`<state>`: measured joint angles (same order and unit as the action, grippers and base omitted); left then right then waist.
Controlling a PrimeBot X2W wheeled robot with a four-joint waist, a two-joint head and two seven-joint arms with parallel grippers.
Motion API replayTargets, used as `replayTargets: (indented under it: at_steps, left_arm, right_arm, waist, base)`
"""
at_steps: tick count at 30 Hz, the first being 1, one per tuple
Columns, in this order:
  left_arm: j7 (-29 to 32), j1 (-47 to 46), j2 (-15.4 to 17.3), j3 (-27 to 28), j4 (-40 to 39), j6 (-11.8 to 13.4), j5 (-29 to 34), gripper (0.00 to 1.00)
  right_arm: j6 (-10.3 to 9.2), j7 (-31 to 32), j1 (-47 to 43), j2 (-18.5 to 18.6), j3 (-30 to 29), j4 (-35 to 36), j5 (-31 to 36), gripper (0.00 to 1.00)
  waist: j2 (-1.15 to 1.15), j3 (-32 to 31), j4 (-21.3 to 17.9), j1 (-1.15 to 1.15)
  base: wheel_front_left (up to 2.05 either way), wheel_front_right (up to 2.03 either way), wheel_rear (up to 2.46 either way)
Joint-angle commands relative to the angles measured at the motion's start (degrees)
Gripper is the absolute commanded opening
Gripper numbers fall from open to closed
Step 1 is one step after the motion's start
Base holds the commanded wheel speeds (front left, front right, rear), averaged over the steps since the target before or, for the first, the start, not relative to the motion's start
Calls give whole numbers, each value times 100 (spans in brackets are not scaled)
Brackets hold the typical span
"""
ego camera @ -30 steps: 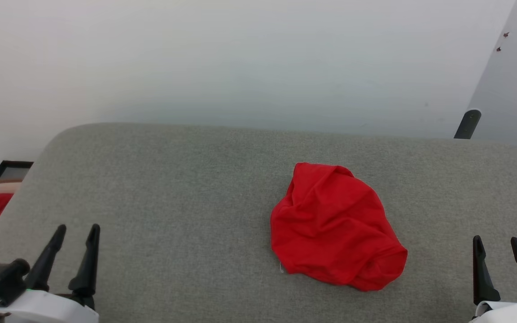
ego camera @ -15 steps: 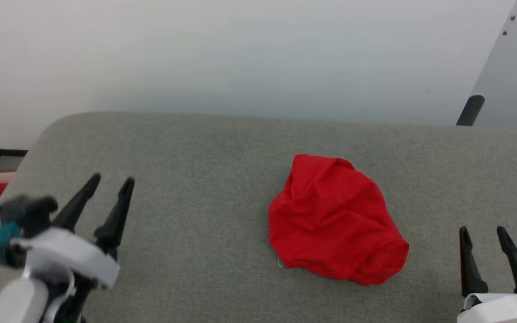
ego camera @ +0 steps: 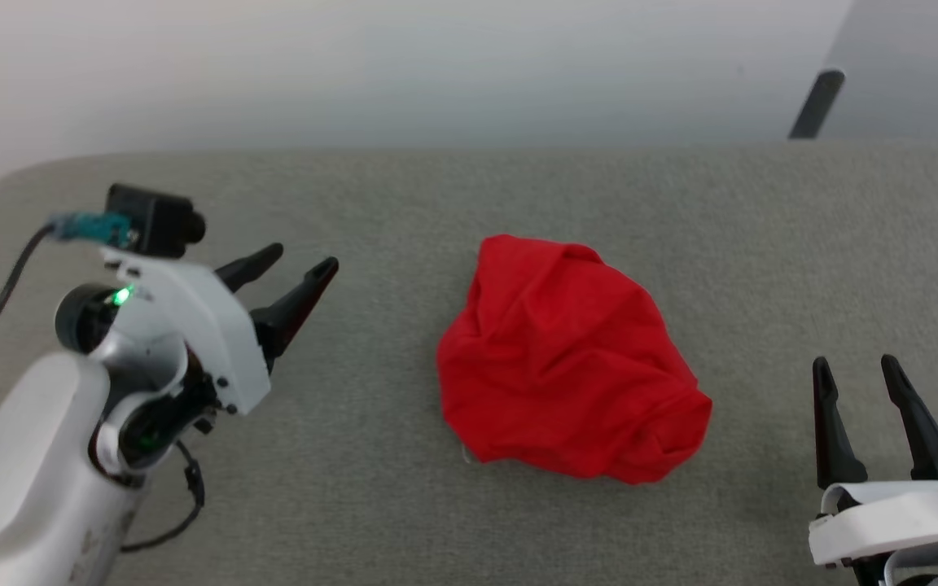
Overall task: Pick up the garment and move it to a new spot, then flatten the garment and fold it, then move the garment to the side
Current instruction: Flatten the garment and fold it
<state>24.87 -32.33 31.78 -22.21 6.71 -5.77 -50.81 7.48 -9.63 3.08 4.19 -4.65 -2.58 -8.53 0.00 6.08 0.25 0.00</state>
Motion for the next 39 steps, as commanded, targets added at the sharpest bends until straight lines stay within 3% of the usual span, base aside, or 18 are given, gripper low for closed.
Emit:
replayTargets:
  at_steps: [1, 12, 30, 31, 32, 33, 34, 39]
  left_arm:
    - [146, -151, 0, -29, 41, 25, -57, 100]
    - [1573, -936, -281, -373, 692, 274, -503, 100]
    - [2360, -1159, -793, -725, 1469, 434, -835, 100]
    - [2376, -1134, -826, -736, 1505, 439, -865, 96]
    - [2400, -1120, -846, -756, 1526, 402, -877, 47]
    - [2406, -1115, -861, -765, 1539, 366, -908, 18]
    - [2389, -1116, -876, -751, 1557, 337, -926, 0]
    - [2351, -1193, -882, -628, 1571, 225, -1101, 0]
  right_arm:
    - [2, -48, 89, -18, 20, -14, -39, 100]
    - [2, -226, 404, -102, 89, -113, -104, 100]
    - [2, -481, 855, -137, 263, -500, -314, 100]
    - [2, -492, 857, -138, 268, -523, -315, 100]
    - [2, -505, 857, -138, 270, -550, -321, 100]
    - [2, -508, 865, -138, 271, -571, -327, 100]
    - [2, -518, 882, -137, 270, -589, -338, 100]
    - [2, -535, 889, -137, 243, -657, -328, 100]
  waist:
    - [0, 336, -308, 0]
    - [0, 982, -742, 0]
    - [0, 1560, -1065, 0]
    - [0, 1568, -1068, 0]
    - [0, 1571, -1069, 0]
    - [0, 1571, -1068, 0]
    - [0, 1568, -1066, 0]
    - [0, 1463, -1025, 0]
  base:
    - [0, 0, 0]
    - [0, 0, 0]
    - [0, 0, 0]
    - [0, 0, 0]
    - [0, 0, 0]
    - [0, 0, 0]
    - [0, 0, 0]
    - [0, 0, 0]
